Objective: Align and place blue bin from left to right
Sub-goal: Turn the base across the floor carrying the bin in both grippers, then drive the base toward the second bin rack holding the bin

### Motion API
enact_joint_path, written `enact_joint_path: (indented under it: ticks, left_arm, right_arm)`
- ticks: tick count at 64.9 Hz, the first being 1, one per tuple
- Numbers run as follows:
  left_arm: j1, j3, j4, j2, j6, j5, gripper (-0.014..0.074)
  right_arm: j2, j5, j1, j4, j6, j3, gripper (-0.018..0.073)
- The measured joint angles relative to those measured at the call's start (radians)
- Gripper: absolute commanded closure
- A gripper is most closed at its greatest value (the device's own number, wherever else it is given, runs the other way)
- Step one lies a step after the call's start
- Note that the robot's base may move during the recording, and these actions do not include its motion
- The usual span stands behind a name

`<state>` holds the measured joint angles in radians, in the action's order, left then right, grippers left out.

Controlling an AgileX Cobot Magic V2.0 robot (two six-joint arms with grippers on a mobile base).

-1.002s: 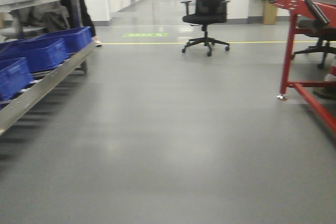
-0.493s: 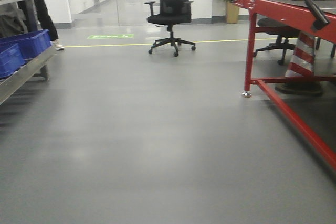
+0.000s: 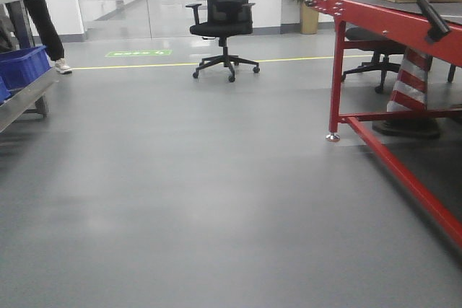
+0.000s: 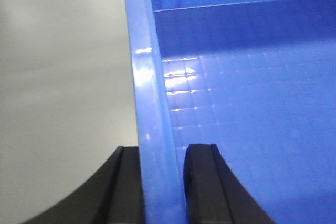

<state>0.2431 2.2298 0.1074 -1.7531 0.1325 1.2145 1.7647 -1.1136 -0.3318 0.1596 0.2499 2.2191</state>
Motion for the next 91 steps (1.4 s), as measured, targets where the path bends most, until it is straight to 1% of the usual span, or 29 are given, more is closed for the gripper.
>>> enact_joint_path:
  ticks: [91]
  left_arm:
    - [0.0, 0.0, 0.0, 0.0, 0.0, 0.004, 0.0613]
  right_arm:
    - [0.0, 0.0, 0.0, 0.0, 0.0, 0.0, 0.0637]
